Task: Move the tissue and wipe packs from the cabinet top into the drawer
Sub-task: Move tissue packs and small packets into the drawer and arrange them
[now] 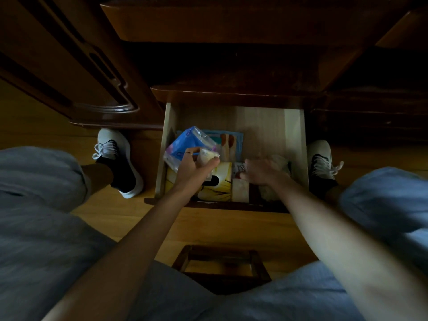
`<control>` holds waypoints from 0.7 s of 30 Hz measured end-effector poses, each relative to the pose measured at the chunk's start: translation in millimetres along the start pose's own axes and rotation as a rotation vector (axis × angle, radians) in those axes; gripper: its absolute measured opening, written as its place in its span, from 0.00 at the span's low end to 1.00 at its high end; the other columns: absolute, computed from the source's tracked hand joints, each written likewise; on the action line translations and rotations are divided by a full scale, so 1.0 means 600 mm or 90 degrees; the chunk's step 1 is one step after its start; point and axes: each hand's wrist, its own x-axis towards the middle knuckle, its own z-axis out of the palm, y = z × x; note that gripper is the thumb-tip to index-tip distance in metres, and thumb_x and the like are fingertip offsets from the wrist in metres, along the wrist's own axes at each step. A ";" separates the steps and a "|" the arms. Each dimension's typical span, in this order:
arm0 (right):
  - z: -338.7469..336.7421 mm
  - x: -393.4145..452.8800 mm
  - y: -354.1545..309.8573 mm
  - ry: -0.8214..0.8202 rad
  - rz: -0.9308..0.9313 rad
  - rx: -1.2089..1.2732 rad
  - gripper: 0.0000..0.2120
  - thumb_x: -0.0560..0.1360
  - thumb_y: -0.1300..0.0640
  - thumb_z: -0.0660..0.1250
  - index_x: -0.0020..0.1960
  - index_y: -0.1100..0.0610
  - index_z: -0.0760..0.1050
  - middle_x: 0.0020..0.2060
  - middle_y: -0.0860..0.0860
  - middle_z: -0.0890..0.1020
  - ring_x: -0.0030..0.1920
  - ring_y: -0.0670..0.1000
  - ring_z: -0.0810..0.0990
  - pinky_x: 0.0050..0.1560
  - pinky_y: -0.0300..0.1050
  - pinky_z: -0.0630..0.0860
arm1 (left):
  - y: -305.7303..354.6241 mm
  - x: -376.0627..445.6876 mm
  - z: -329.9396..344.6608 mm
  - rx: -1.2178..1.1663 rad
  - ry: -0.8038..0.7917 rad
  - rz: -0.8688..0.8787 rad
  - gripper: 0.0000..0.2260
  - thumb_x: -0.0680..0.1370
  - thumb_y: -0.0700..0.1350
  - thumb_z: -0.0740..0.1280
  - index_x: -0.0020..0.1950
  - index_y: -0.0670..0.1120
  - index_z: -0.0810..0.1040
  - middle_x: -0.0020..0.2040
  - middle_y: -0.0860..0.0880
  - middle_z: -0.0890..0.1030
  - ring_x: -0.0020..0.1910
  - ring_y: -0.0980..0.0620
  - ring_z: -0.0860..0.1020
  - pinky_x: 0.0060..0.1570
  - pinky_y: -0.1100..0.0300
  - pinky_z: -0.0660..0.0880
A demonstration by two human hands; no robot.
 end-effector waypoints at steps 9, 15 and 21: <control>-0.022 -0.020 0.020 0.001 -0.003 0.088 0.32 0.78 0.43 0.68 0.76 0.57 0.65 0.73 0.60 0.69 0.71 0.60 0.68 0.65 0.52 0.66 | -0.005 0.005 0.000 -0.008 0.005 -0.009 0.25 0.73 0.56 0.74 0.67 0.56 0.69 0.52 0.59 0.78 0.42 0.74 0.77 0.30 0.77 0.72; -0.038 -0.067 0.035 0.185 0.058 0.402 0.29 0.79 0.40 0.66 0.71 0.57 0.65 0.61 0.56 0.78 0.59 0.57 0.79 0.53 0.57 0.79 | 0.003 0.004 0.005 0.002 0.003 0.004 0.25 0.74 0.57 0.73 0.67 0.55 0.70 0.53 0.58 0.79 0.42 0.74 0.77 0.30 0.76 0.72; -0.037 -0.105 0.064 0.178 0.156 0.382 0.29 0.80 0.42 0.64 0.73 0.58 0.63 0.65 0.59 0.78 0.58 0.59 0.79 0.52 0.51 0.74 | 0.018 -0.001 0.015 -0.034 -0.026 0.052 0.28 0.75 0.53 0.73 0.72 0.56 0.66 0.57 0.58 0.75 0.48 0.64 0.80 0.35 0.73 0.75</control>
